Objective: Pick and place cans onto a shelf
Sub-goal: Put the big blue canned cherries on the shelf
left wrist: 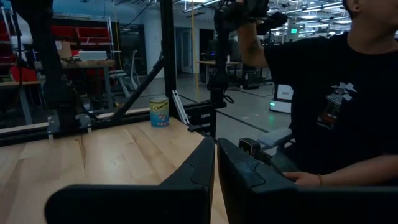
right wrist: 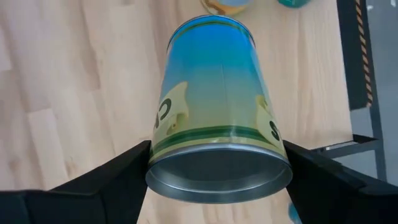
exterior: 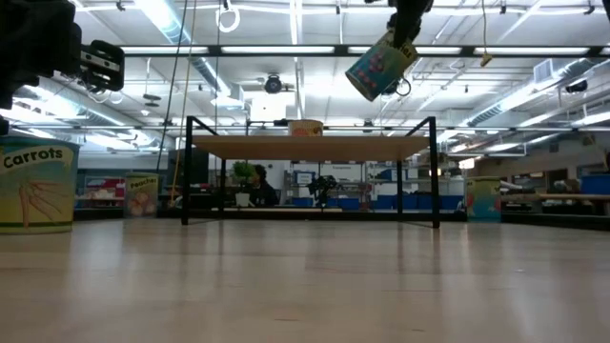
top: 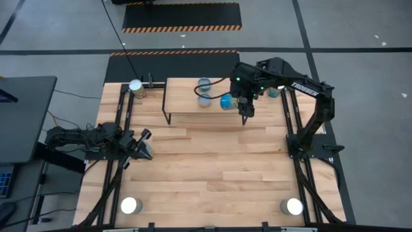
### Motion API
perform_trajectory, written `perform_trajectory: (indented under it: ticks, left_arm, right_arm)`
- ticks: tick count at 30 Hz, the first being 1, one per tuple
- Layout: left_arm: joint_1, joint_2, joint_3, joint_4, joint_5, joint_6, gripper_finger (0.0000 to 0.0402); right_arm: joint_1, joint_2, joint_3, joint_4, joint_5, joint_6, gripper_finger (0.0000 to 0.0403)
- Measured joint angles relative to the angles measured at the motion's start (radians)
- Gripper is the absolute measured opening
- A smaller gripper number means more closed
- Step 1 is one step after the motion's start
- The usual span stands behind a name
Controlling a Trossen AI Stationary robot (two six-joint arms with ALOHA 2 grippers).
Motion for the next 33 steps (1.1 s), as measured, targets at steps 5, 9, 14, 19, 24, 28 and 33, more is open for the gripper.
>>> perform_trajectory:
  ticks: [5, 9, 14, 19, 24, 28, 33]
  left_arm:
    - [0.000, 0.000, 0.000, 0.000, 0.000, 0.000, 0.0027]
    - [0.000, 0.000, 0.000, 0.000, 0.000, 0.000, 0.0027]
    - [0.000, 0.000, 0.000, 0.000, 0.000, 0.000, 0.0027]
    - [0.000, 0.000, 0.000, 0.000, 0.000, 0.000, 0.0027]
    - [0.000, 0.000, 0.000, 0.000, 0.000, 0.000, 0.0027]
    - [0.000, 0.000, 0.000, 0.000, 0.000, 0.000, 0.0027]
    - [0.000, 0.000, 0.000, 0.000, 0.000, 0.000, 0.0027]
  right_arm:
    - [0.084, -0.027, -0.023, -0.001, -0.066, 0.034, 0.0332]
    - [0.168, -0.032, -0.091, 0.001, -0.069, 0.084, 0.0332]
    - [0.277, -0.030, -0.254, 0.017, -0.089, 0.151, 0.0332]
    - [0.373, -0.028, -0.467, 0.121, -0.137, 0.224, 0.0332]
    - [0.432, -0.027, -0.648, 0.235, -0.224, 0.311, 0.0332]
    - [0.454, -0.027, -0.745, 0.226, -0.248, 0.424, 0.0332]
    - [0.455, -0.001, -0.801, 0.245, -0.277, 0.489, 0.0332]
